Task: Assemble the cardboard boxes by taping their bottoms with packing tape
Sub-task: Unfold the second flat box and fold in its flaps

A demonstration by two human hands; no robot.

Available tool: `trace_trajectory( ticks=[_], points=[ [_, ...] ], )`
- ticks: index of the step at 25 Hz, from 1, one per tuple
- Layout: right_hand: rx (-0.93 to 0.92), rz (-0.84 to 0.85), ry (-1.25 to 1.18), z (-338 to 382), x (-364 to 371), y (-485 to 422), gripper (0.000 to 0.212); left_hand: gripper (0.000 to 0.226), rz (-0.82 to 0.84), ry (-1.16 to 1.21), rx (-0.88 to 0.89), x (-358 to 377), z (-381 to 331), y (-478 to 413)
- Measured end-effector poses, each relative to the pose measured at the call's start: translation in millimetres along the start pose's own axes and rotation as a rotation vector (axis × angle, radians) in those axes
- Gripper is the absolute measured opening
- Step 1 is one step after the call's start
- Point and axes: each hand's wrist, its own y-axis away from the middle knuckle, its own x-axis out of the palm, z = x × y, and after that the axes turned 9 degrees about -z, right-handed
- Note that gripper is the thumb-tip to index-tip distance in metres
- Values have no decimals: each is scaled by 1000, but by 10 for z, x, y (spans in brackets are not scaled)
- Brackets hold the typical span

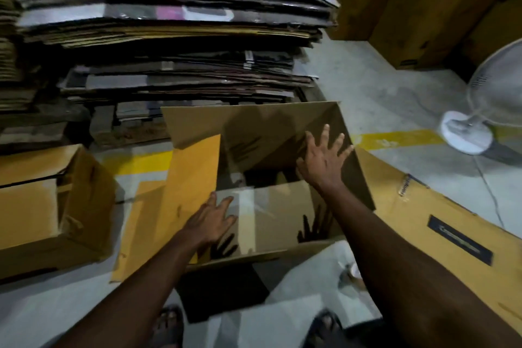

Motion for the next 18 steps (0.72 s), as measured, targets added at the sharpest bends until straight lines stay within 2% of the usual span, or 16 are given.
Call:
trace_trajectory(
  ticks=[2, 5, 8, 9, 11, 12, 14, 16, 18],
  points=[
    [73, 78, -62, -345, -25, 261, 77, 61, 19, -17, -8, 17, -83, 76],
    [22, 147, -209, -600, -1, 637, 77, 60, -4, -16, 27, -43, -186, 243],
    [-14, -20, -150, -653, -57, 791, 72, 61, -8, -13, 68, -129, -153, 424],
    [24, -56, -159, -682, -90, 777, 72, 61, -18, -9, 68, -166, -110, 460],
    [145, -25, -300, -774, -78, 731, 75, 66, 12, 51, 33, -231, 3, 490],
    [183, 8, -407, -803, -51, 722, 77, 73, 57, 130, 12, -265, 38, 494],
    [173, 1, -602, -760, -5, 711, 78, 103, 178, 277, 7, -335, 63, 520],
    [152, 49, -768, -652, 1, 695, 79, 126, 294, 281, 58, -385, 70, 522],
    [74, 361, -815, -552, 90, 706, 84, 136, 405, 198, 103, -395, 94, 514]
  ],
)
